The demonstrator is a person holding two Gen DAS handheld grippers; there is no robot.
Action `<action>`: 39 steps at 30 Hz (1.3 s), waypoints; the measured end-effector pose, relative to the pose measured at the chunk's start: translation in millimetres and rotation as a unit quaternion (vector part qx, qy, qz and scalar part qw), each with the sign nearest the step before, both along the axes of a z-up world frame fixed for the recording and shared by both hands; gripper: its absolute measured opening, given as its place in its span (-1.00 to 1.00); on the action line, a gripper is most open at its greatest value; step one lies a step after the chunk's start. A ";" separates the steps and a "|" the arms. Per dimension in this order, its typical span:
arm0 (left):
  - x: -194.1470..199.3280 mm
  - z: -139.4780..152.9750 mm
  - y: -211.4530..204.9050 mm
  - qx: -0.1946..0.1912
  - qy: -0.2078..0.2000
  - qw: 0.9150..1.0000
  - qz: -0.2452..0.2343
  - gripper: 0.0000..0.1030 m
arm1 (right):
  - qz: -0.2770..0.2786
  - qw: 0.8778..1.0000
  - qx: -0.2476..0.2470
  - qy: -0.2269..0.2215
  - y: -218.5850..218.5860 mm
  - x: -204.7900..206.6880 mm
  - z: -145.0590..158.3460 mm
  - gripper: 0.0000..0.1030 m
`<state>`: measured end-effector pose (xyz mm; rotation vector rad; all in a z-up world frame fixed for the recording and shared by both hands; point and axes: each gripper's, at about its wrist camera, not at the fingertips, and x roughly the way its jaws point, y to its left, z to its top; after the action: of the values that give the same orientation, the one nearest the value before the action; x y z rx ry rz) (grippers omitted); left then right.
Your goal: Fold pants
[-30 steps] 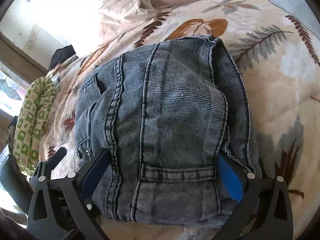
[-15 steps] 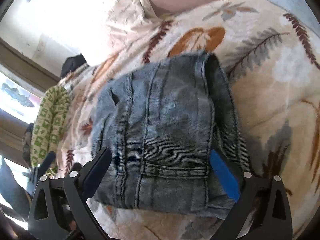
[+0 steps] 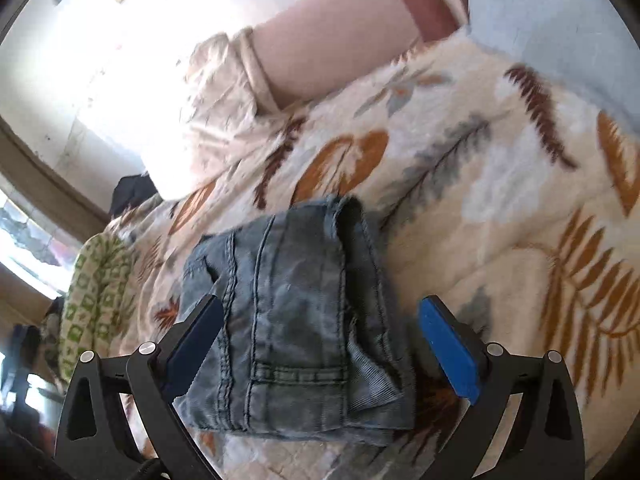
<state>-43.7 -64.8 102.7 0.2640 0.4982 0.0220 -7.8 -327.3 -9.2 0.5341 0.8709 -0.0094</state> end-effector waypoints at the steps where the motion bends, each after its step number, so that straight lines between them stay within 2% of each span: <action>1: -2.2 3.0 -0.3 -0.001 -0.003 1.000 0.000 1.00 | -0.002 1.000 -0.013 -0.011 1.4 -2.3 5.1 0.93; 5: -6.9 9.4 1.9 -0.008 -0.006 1.000 0.005 1.00 | -0.003 0.998 -0.039 -0.051 5.5 -12.4 21.8 0.93; 8: -8.5 10.0 3.4 -0.007 -0.006 1.000 0.008 1.00 | 0.001 0.998 -0.038 -0.058 7.2 -14.0 25.0 0.93; 14: -5.8 5.9 10.6 -0.007 0.000 1.000 0.021 1.00 | -0.005 0.999 -0.008 -0.031 0.0 -11.0 13.5 0.93; 24: 8.6 -12.9 24.9 -0.016 0.021 0.999 0.037 1.00 | -0.004 1.000 -0.017 -0.013 2.5 -7.3 6.4 0.93; 28: 19.8 -28.3 30.4 -0.026 0.044 0.998 0.037 1.00 | 0.006 1.000 -0.013 0.011 5.0 -1.9 -3.9 0.93; 30: 29.4 -40.8 33.9 -0.039 0.069 0.996 0.029 1.00 | 0.012 1.000 -0.011 0.021 5.5 1.1 -8.9 0.93; 32: 44.6 -60.2 39.6 -0.064 0.115 0.991 0.020 1.00 | 0.016 0.999 -0.006 0.031 4.2 4.6 -14.2 0.93; 34: 60.2 -85.3 44.9 -0.092 0.171 0.981 0.010 1.00 | 0.017 0.999 0.003 0.042 1.5 7.6 -19.3 0.93; 37: 79.2 -123.2 49.2 -0.131 0.248 0.960 -0.002 1.00 | 0.012 0.998 0.023 0.058 -7.0 13.1 -27.6 0.93; 39: 86.8 -141.0 48.8 -0.150 0.280 0.948 -0.007 0.99 | 0.010 0.997 0.035 0.067 -12.7 16.4 -32.2 0.93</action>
<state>43.1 -16.0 -38.2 -0.0327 1.0549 -0.1469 8.5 -340.1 -41.4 0.5957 1.0102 0.0030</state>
